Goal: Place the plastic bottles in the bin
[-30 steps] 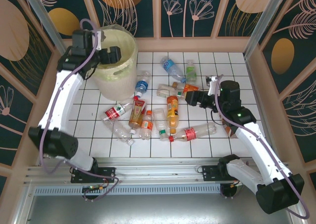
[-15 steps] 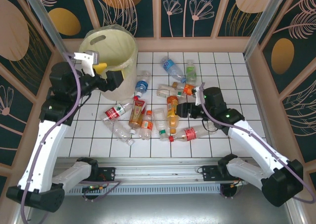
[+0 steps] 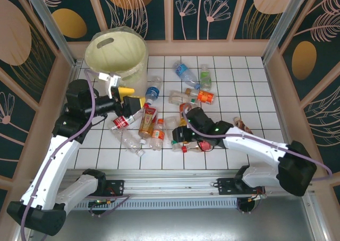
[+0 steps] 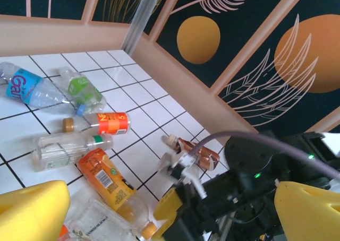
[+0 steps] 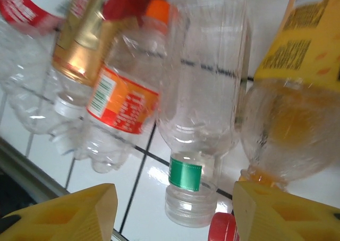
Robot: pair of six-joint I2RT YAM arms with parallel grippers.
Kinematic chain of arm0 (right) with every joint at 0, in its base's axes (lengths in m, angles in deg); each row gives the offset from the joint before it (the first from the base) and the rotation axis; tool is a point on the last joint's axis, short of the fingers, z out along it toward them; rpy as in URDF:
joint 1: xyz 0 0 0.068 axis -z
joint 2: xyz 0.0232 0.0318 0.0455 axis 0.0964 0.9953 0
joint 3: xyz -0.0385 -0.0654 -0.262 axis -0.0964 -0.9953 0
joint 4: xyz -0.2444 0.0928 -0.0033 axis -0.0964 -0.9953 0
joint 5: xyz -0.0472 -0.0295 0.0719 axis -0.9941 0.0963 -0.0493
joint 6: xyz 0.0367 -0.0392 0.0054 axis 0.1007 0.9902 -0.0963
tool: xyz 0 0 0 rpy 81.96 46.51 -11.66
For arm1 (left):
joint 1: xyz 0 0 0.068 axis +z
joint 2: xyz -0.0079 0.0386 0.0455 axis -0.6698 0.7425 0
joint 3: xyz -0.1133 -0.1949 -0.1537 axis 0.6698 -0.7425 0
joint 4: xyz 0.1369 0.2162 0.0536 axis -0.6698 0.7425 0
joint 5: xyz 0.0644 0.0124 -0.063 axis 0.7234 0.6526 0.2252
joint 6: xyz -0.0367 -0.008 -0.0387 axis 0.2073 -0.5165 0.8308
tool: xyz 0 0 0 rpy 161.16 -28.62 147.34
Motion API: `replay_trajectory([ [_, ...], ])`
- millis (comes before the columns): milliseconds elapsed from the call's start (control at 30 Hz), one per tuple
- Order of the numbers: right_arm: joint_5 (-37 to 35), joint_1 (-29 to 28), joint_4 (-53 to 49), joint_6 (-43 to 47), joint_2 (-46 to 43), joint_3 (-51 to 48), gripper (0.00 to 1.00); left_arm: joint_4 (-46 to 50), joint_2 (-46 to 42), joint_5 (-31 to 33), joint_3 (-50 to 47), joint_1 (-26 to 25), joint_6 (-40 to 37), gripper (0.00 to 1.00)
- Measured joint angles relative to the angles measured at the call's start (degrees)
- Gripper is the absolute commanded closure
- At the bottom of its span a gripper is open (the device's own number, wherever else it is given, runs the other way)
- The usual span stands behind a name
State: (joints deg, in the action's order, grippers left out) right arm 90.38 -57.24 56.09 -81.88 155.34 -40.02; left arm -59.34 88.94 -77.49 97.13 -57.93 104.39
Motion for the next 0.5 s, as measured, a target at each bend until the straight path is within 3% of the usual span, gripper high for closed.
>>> replay_trajectory([
  [500,-5.01,-5.92,1.81,-4.17,12.15,2.73,0.43,-3.87,0.74,-0.26,-0.94,-0.33,1.64,0.01],
])
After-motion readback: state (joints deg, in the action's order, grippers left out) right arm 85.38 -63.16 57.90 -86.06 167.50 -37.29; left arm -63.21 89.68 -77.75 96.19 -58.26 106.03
